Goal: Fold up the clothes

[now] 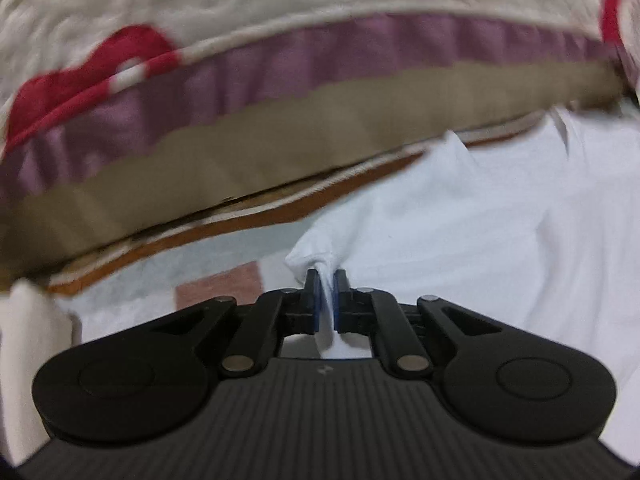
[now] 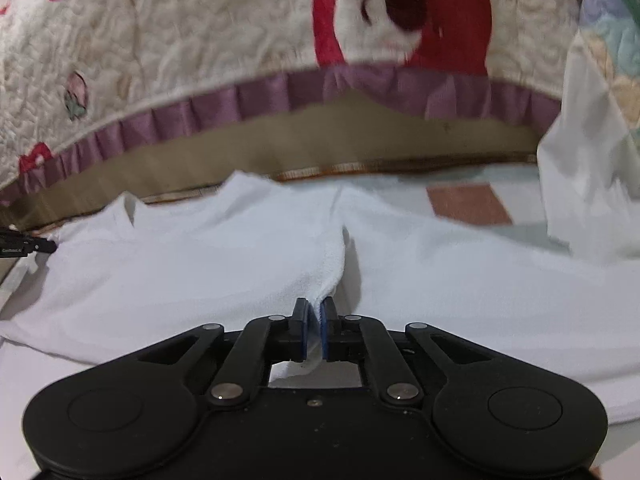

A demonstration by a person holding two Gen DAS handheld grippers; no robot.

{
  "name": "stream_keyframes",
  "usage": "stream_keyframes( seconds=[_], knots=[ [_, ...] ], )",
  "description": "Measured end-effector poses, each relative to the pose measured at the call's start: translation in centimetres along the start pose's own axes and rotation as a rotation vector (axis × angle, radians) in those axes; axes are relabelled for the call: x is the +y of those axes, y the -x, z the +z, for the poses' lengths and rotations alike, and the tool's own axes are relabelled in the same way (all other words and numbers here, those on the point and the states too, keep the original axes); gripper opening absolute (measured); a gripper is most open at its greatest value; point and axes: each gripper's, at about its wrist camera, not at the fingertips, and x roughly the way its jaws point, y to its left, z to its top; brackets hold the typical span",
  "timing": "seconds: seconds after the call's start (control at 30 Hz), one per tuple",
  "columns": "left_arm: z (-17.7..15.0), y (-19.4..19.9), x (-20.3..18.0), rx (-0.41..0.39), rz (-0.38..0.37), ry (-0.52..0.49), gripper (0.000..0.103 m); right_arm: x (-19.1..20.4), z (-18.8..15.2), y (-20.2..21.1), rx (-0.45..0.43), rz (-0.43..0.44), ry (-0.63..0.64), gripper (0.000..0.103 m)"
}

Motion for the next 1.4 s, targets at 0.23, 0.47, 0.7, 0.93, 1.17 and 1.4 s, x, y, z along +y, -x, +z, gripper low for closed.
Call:
stream_keyframes(
  seconds=[0.23,0.47,0.7,0.93,1.17,1.4],
  knots=[
    [-1.6,-0.6,4.8,-0.011,-0.113,0.37,0.005,1.3,1.8,-1.2,0.021,-0.055,0.144,0.006],
    [-1.2,-0.2,3.2,0.008,-0.059,0.332,0.01,1.3,0.5,-1.9,0.131,-0.171,0.254,0.004],
    [-2.0,7.3,-5.0,-0.214,-0.11,0.019,0.053,0.1,2.1,-0.1,0.042,-0.011,0.01,0.02],
    [-3.7,6.6,-11.8,0.021,-0.136,-0.021,0.052,3.2,1.2,-2.6,0.147,-0.025,0.166,0.03],
    [-3.1,10.1,-21.7,0.054,-0.208,-0.122,0.053,-5.2,-0.5,5.6,0.067,-0.138,-0.083,0.033],
    [0.1,10.5,-36.3,-0.016,-0.365,-0.23,0.053,-18.6,-2.7,19.8,-0.115,-0.263,-0.277,0.042]
  ],
)
